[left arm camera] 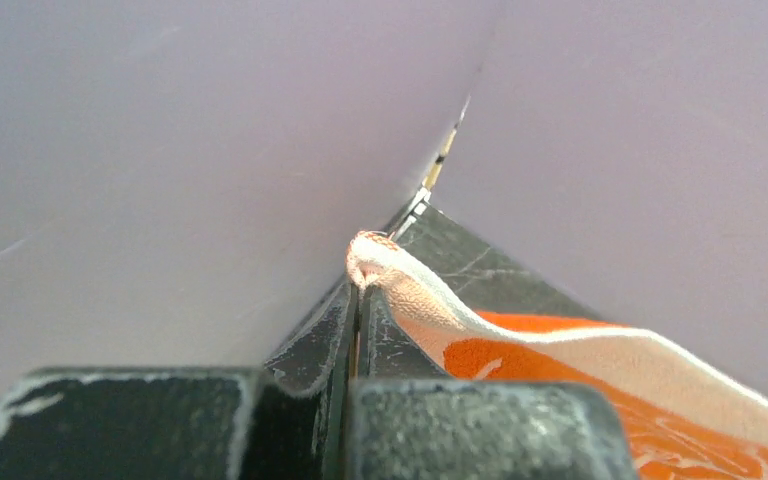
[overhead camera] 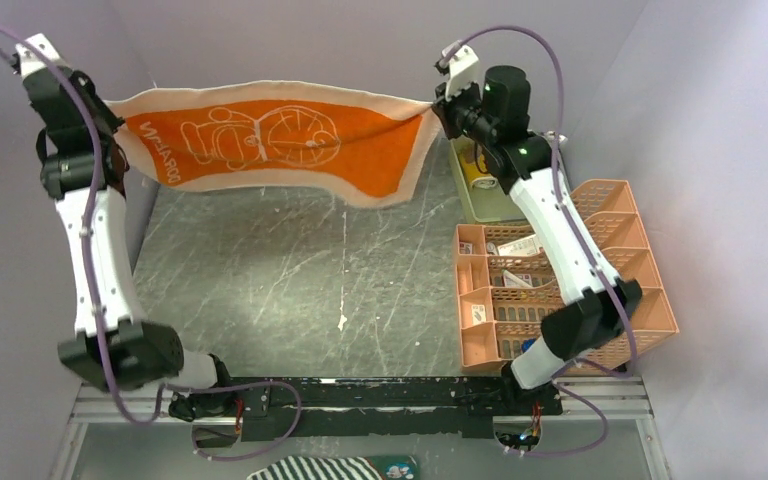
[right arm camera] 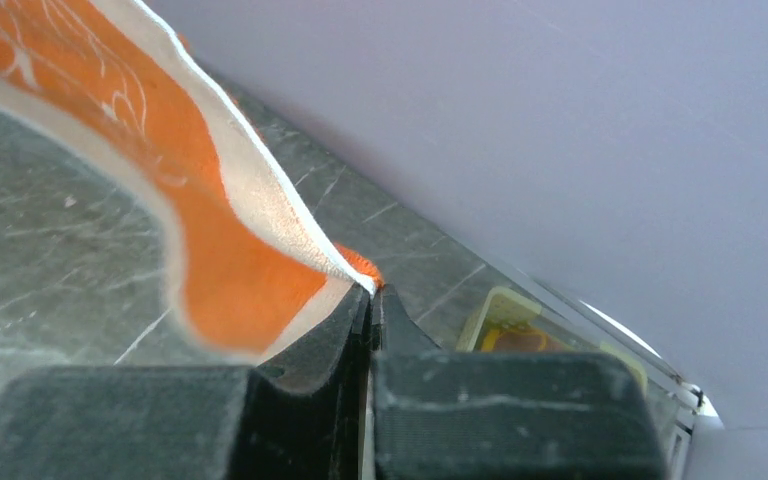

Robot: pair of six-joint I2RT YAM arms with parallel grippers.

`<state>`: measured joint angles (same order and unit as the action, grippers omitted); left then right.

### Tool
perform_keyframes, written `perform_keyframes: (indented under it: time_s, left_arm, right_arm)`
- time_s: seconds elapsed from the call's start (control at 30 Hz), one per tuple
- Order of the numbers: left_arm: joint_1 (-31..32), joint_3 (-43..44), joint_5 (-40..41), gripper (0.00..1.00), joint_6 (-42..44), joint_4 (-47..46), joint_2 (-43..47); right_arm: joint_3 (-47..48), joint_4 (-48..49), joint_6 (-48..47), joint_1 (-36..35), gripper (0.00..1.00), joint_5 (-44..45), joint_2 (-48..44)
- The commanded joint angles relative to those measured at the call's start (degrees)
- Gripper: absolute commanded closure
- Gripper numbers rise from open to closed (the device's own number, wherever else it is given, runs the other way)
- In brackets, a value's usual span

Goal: Roll the towels
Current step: Flatten out the towel at the center of the board.

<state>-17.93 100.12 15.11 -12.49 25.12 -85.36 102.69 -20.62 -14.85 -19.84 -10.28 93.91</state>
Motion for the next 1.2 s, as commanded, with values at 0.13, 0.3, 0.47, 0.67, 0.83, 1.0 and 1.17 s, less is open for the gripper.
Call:
perform_keyframes:
  time_s: [0.13,0.3,0.47,0.67,0.83,1.0,1.17]
  left_arm:
    - [-0.44,-14.61,6.26,0.93,1.49,-3.65,27.71]
    - [-0.45,-17.73,6.90,0.93,2.75,1.21,37.99]
    - [-0.39,-18.25,6.02,0.93,4.10,4.27,38.97]
    - [-0.37,-24.87,2.07,0.93,3.39,-0.44,33.82]
    - [-0.37,-33.12,1.49,0.93,-0.22,-10.38,25.66]
    - [-0.35,-40.71,4.43,0.93,-6.32,-20.81,12.86]
    - [-0.42,-36.35,4.34,0.93,-6.28,-28.30,-6.73]
  right_arm:
    - [-14.17,1.21,3.34,-1.60,1.00,-3.87,-24.52]
    - [-22.62,0.95,5.70,-1.70,1.00,-6.97,-36.61]
    - [-25.73,1.21,6.41,-1.76,1.00,-8.27,-38.28]
    - [-29.74,7.91,7.08,-1.77,1.00,-5.34,-33.11]
    - [-38.52,19.90,7.31,-1.51,1.00,-2.70,-25.24]
    - [-41.81,30.68,8.17,1.87,1.00,-3.14,-8.39]
    - [-30.39,29.97,8.57,6.51,1.00,-7.05,13.56]
